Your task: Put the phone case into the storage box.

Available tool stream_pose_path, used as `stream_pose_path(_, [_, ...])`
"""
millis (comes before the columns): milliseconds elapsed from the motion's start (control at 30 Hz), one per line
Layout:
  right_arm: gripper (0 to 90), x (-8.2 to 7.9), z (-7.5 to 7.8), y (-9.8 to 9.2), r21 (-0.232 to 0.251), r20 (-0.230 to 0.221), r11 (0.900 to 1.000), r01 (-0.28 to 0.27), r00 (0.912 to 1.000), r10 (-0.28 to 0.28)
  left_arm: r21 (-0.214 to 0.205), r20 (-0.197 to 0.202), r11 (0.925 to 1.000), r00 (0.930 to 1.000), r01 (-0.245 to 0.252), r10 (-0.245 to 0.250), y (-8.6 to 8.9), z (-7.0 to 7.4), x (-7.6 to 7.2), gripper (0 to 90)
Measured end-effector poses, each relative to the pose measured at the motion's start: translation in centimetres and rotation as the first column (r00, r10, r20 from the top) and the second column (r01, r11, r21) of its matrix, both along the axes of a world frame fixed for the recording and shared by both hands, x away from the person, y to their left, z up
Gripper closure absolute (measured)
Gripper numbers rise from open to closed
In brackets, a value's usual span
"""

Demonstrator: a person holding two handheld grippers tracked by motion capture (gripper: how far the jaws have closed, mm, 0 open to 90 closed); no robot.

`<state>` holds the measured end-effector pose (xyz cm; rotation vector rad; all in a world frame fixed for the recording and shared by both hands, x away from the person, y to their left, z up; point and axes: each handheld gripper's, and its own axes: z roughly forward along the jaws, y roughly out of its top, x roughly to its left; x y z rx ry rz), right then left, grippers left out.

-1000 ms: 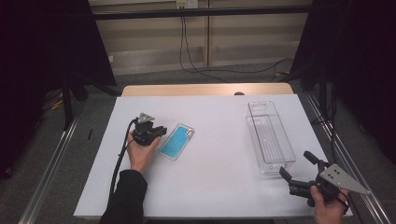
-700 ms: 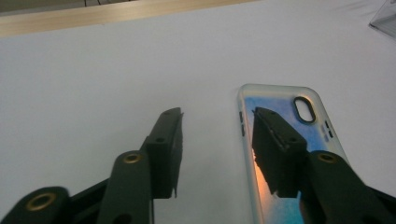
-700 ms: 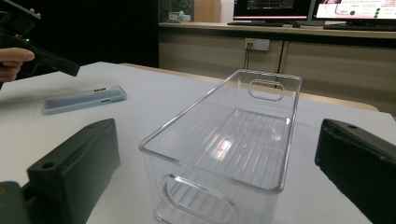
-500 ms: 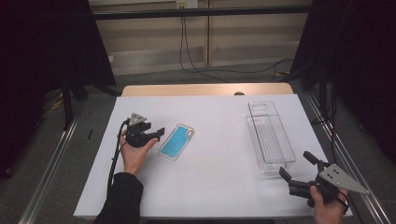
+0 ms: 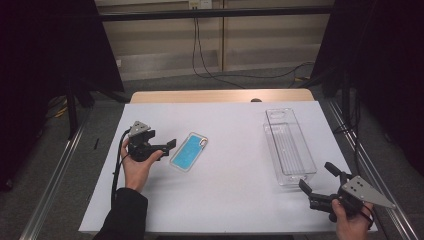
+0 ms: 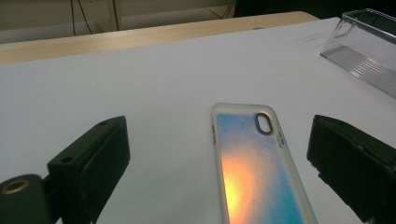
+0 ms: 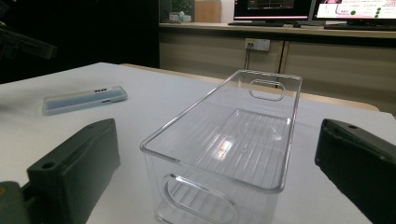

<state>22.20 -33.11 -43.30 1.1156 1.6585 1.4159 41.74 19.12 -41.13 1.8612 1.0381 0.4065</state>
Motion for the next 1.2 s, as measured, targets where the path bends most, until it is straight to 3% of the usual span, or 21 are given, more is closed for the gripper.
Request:
stream_pose_path(33, [0.0,0.0,0.0,0.0,0.002,0.000,1.0000,0.002,1.0000,-0.002,0.014,0.001,0.9998,0.9999,0.013,-0.013,0.1,0.1,-0.1,4.8])
stream_pose_path(133, [0.0,0.0,0.0,0.0,0.000,0.001,1.0000,0.002,1.0000,-0.002,-0.001,-0.005,0.9987,0.9987,0.051,-0.051,0.1,0.3,-0.5,4.0])
stream_pose_path(267, [0.0,0.0,0.0,0.0,0.000,0.001,1.0000,0.005,1.0000,-0.005,0.068,0.014,0.9965,0.9986,0.049,-0.050,-0.1,0.5,-1.3,3.3])
stream_pose_path(333, [0.0,0.0,0.0,-0.1,0.000,-0.001,1.0000,0.006,1.0000,-0.006,0.059,-0.023,0.9959,0.9975,0.069,-0.067,0.1,0.5,-1.4,5.4])
stream_pose_path(500, [0.0,-0.1,0.0,-0.1,-0.002,0.000,1.0000,0.005,1.0000,-0.005,0.018,-0.070,0.9955,0.9933,0.093,-0.091,0.9,0.4,-1.7,5.5])
stream_pose_path(567, [0.0,-0.1,0.0,-0.1,-0.001,0.000,1.0000,0.006,1.0000,-0.006,0.060,-0.059,0.9947,0.9951,0.083,-0.080,0.8,0.5,-1.9,6.0])
stream_pose_path(667, [0.0,-0.1,0.0,-0.1,-0.005,0.001,1.0000,0.004,1.0000,-0.004,0.033,-0.090,0.9927,0.9895,0.116,-0.112,0.6,0.3,-2.0,6.4])
stream_pose_path(800, [0.0,-0.1,0.0,-0.1,-0.005,0.002,0.9999,0.010,0.9999,-0.010,0.022,-0.093,0.9925,0.9886,0.120,-0.118,-0.3,0.2,-2.0,5.9])
stream_pose_path(867, [0.0,-0.1,0.0,-0.1,-0.006,0.000,0.9999,0.008,1.0000,-0.008,0.043,-0.083,0.9925,0.9904,0.114,-0.110,-0.6,0.0,-1.9,5.9])
stream_pose_path(1000, [0.0,-0.1,0.0,0.0,-0.007,0.001,1.0000,0.006,1.0000,-0.006,0.037,-0.132,0.9884,0.9811,0.147,-0.141,-1.1,-0.4,-1.7,5.7])
stream_pose_path(1200, [0.0,-0.1,0.0,0.0,-0.007,-0.001,1.0000,0.005,1.0000,-0.005,0.037,-0.163,0.9844,0.9728,0.172,-0.164,-2.2,-0.8,-1.7,5.5])
